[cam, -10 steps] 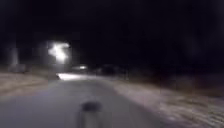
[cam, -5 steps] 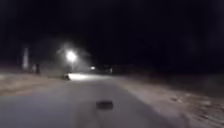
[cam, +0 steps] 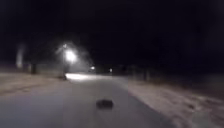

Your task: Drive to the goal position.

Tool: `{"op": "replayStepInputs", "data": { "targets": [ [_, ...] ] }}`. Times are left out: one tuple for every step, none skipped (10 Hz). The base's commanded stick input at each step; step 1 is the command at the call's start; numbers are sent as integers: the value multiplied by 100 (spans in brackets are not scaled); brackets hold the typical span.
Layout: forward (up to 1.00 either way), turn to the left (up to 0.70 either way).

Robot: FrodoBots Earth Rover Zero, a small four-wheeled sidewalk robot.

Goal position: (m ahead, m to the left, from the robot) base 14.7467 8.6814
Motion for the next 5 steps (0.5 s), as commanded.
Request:
{"op": "replayStepInputs", "data": {
  "targets": [
    [100,0],
    [100,0],
    [100,-3],
    [100,-23],
    [100,-37]
  ]
}}
